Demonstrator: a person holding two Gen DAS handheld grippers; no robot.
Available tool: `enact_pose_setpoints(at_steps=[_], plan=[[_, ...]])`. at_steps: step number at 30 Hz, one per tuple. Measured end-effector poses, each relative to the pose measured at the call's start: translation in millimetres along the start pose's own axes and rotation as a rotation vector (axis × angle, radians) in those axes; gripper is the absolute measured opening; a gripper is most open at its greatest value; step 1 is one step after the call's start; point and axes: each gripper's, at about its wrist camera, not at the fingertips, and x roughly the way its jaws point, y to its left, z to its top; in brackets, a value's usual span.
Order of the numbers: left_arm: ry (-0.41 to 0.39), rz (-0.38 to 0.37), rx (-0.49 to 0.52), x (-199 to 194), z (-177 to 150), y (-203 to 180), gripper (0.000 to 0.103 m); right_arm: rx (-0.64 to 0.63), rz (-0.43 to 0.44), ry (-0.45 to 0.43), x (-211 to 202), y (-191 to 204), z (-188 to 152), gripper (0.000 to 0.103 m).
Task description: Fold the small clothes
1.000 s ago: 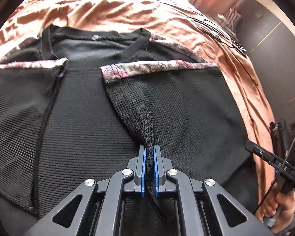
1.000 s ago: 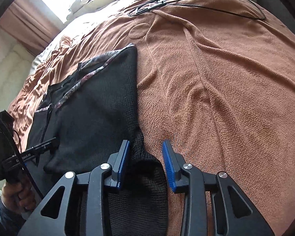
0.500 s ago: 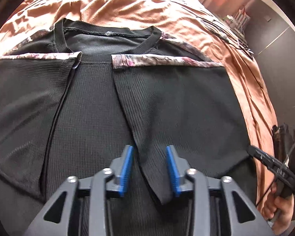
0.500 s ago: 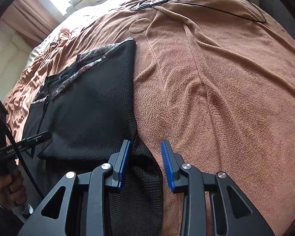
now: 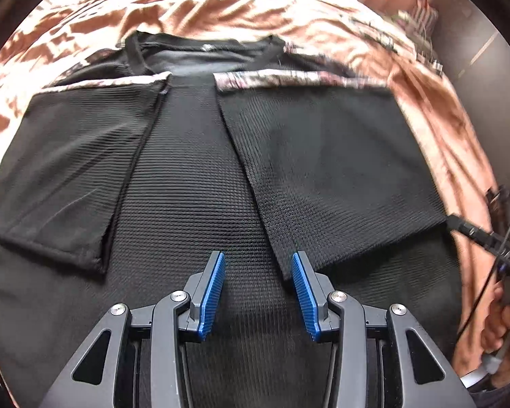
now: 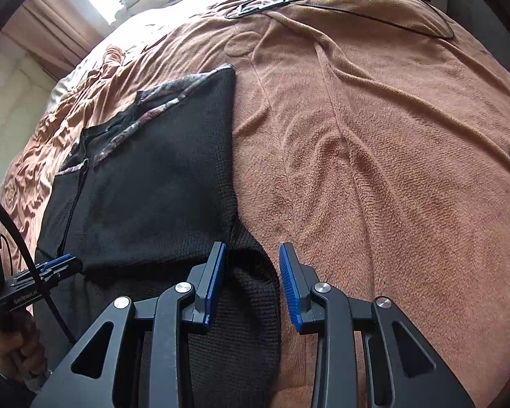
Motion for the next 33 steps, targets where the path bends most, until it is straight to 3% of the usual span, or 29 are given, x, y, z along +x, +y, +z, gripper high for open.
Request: enact_pose_setpoints(at_steps=[2,4,8,10,11,13,15,16,18,24,33], plan=[[-0.023,-0.018,-0.015,-12.2,-3.4,4.4,0.044,0.009,0.004,-0.018,-9.4,0.6,-0.4,0.033],[-0.041,-0.028,-0.022,-24.7,-8.4,8.1,0.044,0.033,0.010,-0.039,-18.1,1.0,-3.4,0.053],[-0.080,-0.039,-0.041,-54.9,-21.5,18.0,0.048,0.005,0.020,-0.085,-38.4,13.4,-15.2,0.072],[-0.104,-0.050,-0.045,-69.7,-27.1,21.0,0.064,0.001,0.020,-0.130,-55.4,19.9,-21.4,0.084],[-0.119,-0.055,-0.045,-78.9,-31.4,23.7,0.070,-0.001,0.020,-0.147,-63.1,22.2,-25.6,0.086],[-0.154,-0.062,-0.041,-98.4,-40.7,30.4,0.093,-0.004,0.027,-0.176,-78.7,27.3,-35.0,0.089],[-0.208,-0.034,-0.035,-122.1,-52.3,39.7,0.103,-0.014,0.039,-0.205,-96.0,33.9,-48.7,0.096],[-0.233,-0.011,-0.033,-132.8,-57.2,44.4,0.103,-0.020,0.046,-0.219,-103.9,36.9,-56.1,0.103],[-0.261,0.019,-0.034,-150.6,-65.4,53.4,0.103,-0.024,0.051,-0.249,-120.3,42.5,-71.2,0.103],[-0.316,0.008,-0.076,-203.1,-97.2,85.1,0.103,-0.042,0.059,-0.274,-161.5,57.7,-110.8,0.103],[-0.415,0.047,-0.078,-272.4,-155.0,104.9,0.103,-0.090,0.051,-0.318,-226.0,79.4,-158.4,0.103]])
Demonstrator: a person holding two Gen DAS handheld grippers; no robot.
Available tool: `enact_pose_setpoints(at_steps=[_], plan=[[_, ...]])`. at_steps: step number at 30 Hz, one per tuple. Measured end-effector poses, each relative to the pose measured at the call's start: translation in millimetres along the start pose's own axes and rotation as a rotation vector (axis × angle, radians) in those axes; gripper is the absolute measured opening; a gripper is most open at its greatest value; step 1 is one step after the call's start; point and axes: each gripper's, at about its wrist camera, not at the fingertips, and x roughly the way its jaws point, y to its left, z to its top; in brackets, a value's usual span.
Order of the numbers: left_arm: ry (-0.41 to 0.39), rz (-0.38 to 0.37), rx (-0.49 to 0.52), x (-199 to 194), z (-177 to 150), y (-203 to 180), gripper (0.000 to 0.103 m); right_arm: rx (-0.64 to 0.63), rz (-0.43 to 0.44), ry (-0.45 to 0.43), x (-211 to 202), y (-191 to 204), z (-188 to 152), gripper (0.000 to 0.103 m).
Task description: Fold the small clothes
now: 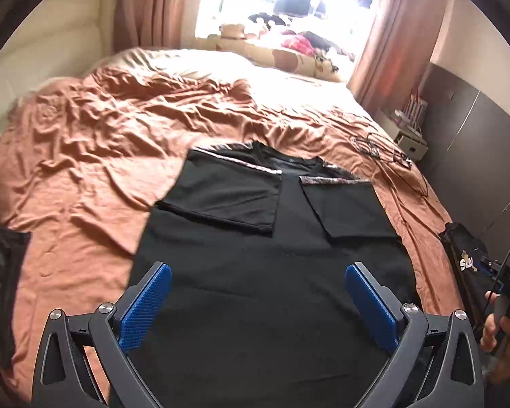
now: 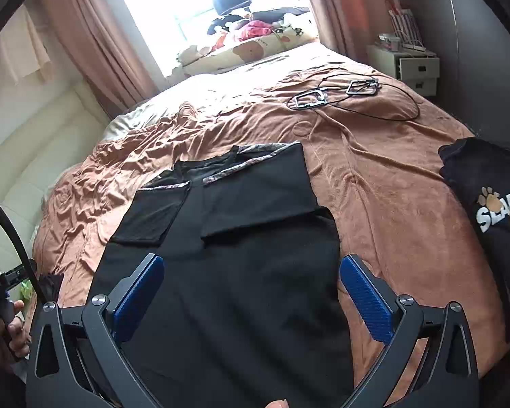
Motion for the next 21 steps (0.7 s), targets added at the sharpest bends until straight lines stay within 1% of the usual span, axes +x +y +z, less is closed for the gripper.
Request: enact_pose_setpoints(at_steps=[4,8,12,15,17,21], plan=[[-0.038,-0.012,0.002,-32.8,-11.6,8.3,0.103,-0.025,0.001,-0.016,-24.8,8.8,-10.0,0.103],[-0.091,-0.037,-0.013,-64.4,-22.7,18.4,0.103,-0.037,-0.012,-0.054,-55.8,15.1,-21.8,0.103],[-0.128,-0.040,-0.021,-90.8,-33.8,24.9,0.103,-0.034,-0.015,-0.078,-81.4,15.5,-34.7,0.103],[-0.156,-0.025,-0.024,-109.1,-44.5,28.8,0.103,-0.031,-0.029,-0.087,-98.6,15.7,-46.3,0.103],[-0.173,-0.038,-0.022,-120.0,-51.8,31.3,0.103,-0.020,-0.020,-0.096,-110.7,15.0,-53.5,0.103],[-0.216,-0.034,-0.002,-144.0,-69.5,35.4,0.103,-0.030,-0.054,-0.117,-130.7,18.3,-67.3,0.103]])
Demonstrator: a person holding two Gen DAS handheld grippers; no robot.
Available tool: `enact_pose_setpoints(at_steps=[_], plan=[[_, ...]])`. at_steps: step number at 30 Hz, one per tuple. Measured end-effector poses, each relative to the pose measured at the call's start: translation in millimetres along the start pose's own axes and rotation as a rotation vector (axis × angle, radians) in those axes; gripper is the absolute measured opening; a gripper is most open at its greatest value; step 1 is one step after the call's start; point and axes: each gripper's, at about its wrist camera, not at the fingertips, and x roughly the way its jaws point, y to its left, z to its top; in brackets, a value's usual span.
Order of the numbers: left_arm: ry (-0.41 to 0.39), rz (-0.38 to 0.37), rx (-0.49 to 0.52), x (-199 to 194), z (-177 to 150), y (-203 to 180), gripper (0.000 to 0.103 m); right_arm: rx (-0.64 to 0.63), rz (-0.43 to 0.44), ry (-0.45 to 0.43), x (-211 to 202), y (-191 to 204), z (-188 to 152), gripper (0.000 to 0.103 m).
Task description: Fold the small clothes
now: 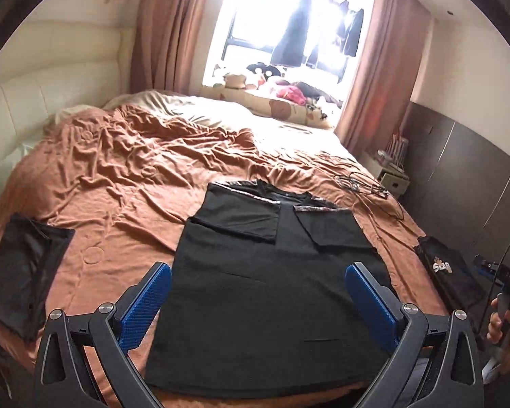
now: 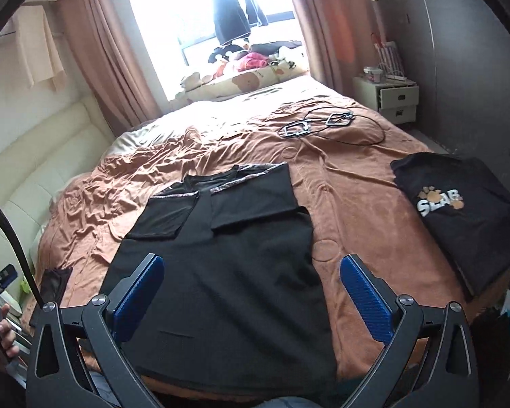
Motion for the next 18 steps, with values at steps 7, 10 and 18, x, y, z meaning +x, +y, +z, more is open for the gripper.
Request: enact_pose_setpoints(at_steps=[7,10,18], plan=[[-0.039,-0.002,0.002,-39.6,-17.9,15.5,0.103,0.012,-0.004,0.002,-28.4,3.3,-11.2,0.103],[-0.044,0.011,0.004,-50.5,-24.2,24.6,0.103,0.007,0.020,-0.010,-34.7,-1.5,-14.2,0.103],[-0.046,0.033,-0.015,-61.6,-53.5,39.9,0.103,0.020,0.011,-0.007,-36.1,-27.7,-36.7,0.103]])
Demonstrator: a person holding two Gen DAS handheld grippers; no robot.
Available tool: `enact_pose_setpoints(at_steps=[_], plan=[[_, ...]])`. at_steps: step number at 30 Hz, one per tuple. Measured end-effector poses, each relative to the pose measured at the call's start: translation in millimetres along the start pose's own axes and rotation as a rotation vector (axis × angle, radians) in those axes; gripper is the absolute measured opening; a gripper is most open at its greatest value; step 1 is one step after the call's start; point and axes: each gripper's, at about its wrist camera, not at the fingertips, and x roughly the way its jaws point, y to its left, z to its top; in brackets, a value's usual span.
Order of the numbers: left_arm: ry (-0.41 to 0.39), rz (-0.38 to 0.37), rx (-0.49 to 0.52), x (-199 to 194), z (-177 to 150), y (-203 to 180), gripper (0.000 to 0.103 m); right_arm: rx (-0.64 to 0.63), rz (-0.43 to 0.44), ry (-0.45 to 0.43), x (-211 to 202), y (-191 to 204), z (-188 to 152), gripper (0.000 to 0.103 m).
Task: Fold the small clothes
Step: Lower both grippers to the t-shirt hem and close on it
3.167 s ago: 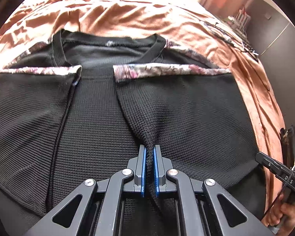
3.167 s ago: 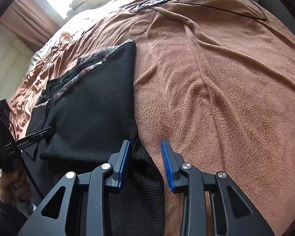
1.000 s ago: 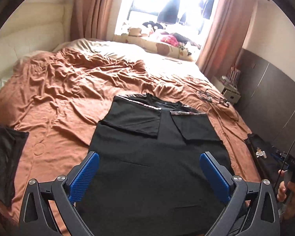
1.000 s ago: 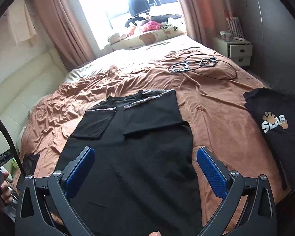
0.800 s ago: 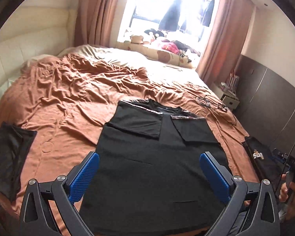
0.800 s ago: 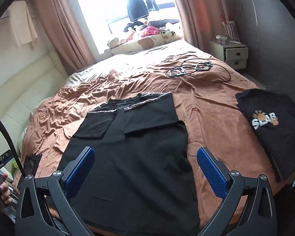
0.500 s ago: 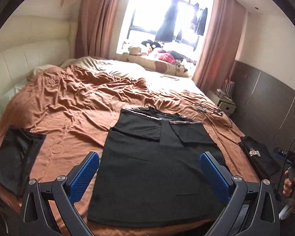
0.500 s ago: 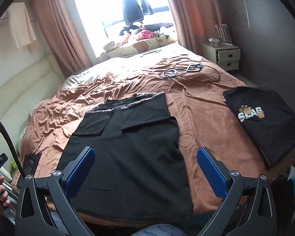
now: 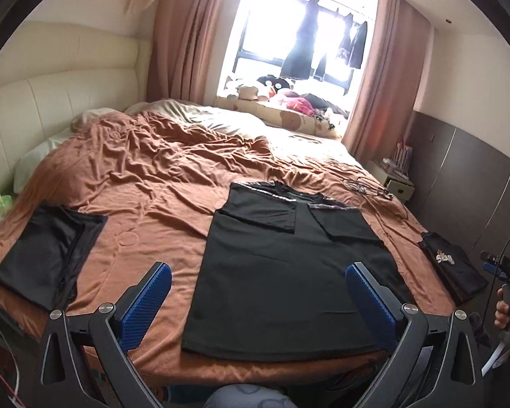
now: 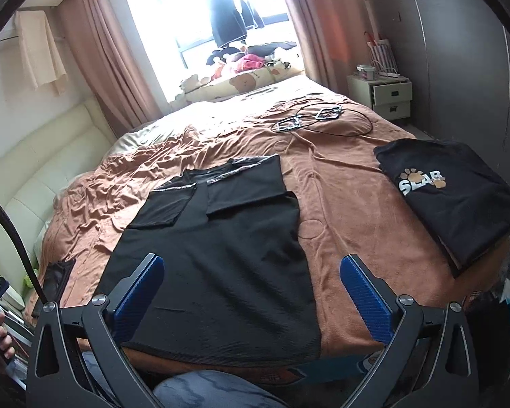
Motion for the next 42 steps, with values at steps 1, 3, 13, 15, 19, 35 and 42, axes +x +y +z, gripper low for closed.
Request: enact_pose_setpoints(at_steps=[1,3,13,15,19,35,42], plan=[[0.004,0.000,-0.004,0.6,-3.8,1.3,0.103,0.001,-0.003,0.004,0.6,-2.9,-2.3,0.103],[0.012,0.004,-0.013,0.9,-13.2,4.4,0.103,-0.001,-0.002,0.015,1.7,-7.5,-6.7,0.103],[0.045,0.001,-0.097,13.1,-53.9,35.6,0.103,-0.009,0.062,0.065,17.9,-28.7,-35.2,0.103],[0.053,0.006,-0.119,18.3,-61.1,45.3,0.103,-0.007,0.058,0.082,24.8,-33.0,-40.1,0.103],[0.074,-0.011,-0.193,32.0,-73.3,67.6,0.103,0.004,0.055,0.123,38.5,-36.2,-48.5,0.098],[0.302,0.044,-0.313,117.4,-120.4,120.5,0.064,0.125,0.055,0.289,106.3,-65.0,-76.6,0.064],[0.366,0.021,-0.380,136.2,-136.4,137.9,0.064,0.206,0.106,0.335,128.6,-79.2,-87.3,0.060]])
